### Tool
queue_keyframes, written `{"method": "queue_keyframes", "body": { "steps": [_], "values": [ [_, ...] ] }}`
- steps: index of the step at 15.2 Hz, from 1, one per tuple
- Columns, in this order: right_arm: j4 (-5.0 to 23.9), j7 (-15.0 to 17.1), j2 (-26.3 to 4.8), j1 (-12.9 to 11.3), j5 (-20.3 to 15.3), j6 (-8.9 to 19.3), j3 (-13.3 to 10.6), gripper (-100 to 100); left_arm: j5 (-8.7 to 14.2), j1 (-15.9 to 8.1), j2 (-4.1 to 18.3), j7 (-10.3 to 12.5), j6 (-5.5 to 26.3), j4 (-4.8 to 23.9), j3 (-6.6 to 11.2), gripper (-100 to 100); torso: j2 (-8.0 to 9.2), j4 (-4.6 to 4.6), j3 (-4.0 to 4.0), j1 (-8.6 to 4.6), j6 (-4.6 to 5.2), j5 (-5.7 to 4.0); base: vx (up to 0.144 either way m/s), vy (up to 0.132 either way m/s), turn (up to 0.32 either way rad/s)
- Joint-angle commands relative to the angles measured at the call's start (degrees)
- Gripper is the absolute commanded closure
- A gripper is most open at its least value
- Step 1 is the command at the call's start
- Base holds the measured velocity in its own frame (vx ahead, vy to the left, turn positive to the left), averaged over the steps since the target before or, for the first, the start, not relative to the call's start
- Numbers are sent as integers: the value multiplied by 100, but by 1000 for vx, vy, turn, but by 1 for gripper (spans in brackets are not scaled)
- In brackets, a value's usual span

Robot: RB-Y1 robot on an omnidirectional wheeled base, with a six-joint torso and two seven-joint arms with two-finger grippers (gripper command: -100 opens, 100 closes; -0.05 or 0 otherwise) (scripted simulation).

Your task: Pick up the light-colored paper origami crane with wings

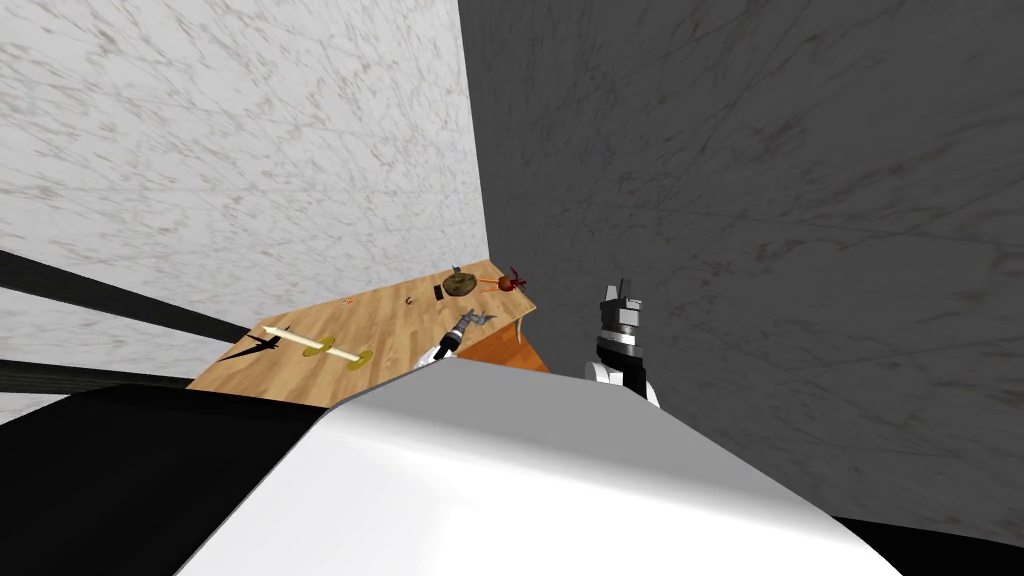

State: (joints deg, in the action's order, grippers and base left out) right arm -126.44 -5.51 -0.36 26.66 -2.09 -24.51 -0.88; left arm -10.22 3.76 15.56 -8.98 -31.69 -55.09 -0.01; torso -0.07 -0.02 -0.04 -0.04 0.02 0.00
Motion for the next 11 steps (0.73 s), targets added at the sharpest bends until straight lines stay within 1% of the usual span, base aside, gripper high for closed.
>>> {"method": "queue_keyframes", "body": {
  "steps": [1,2,3,4,5,6,7,10,11],
  "values": [
    [0,0,0,0,0,0,0,0,-37,-30,-12,-60,8,175,-17,-100,0,0,0,0,0,0,15,0,-51],
    [0,0,0,0,0,0,0,0,-64,-76,-6,-95,-5,347,-29,-100,-10,-11,-10,6,7,12,13,-2,-57],
    [0,0,0,0,0,0,0,0,-64,-76,-6,-95,-5,347,-29,-100,-21,-21,-21,10,12,23,6,-5,-51],
    [0,0,0,0,0,0,0,0,-88,-116,-2,-126,-16,489,-40,-100,-29,-26,-28,13,14,27,5,-8,-56],
    [0,0,0,0,0,0,0,0,-88,-116,-2,-126,-16,503,-40,-100,-35,-27,-31,14,14,28,6,-8,-40],
    [0,0,0,0,0,0,0,0,-109,-148,0,-154,-24,639,-51,-100,-38,-28,-33,15,13,28,9,-6,-45],
    [0,0,0,0,0,0,0,0,-109,-148,0,-154,-24,643,-51,-100,-40,-29,-34,16,14,28,9,-4,-39],
    [0,0,0,0,0,0,0,0,-155,-198,-3,-209,-31,948,-78,-100,-44,-29,-36,17,14,28,10,-4,-46],
    [0,0,0,0,0,0,0,0,-137,-223,-8,-200,-60,915,-59,-100,-44,-29,-37,17,14,28,6,-2,-18]
  ]
}}
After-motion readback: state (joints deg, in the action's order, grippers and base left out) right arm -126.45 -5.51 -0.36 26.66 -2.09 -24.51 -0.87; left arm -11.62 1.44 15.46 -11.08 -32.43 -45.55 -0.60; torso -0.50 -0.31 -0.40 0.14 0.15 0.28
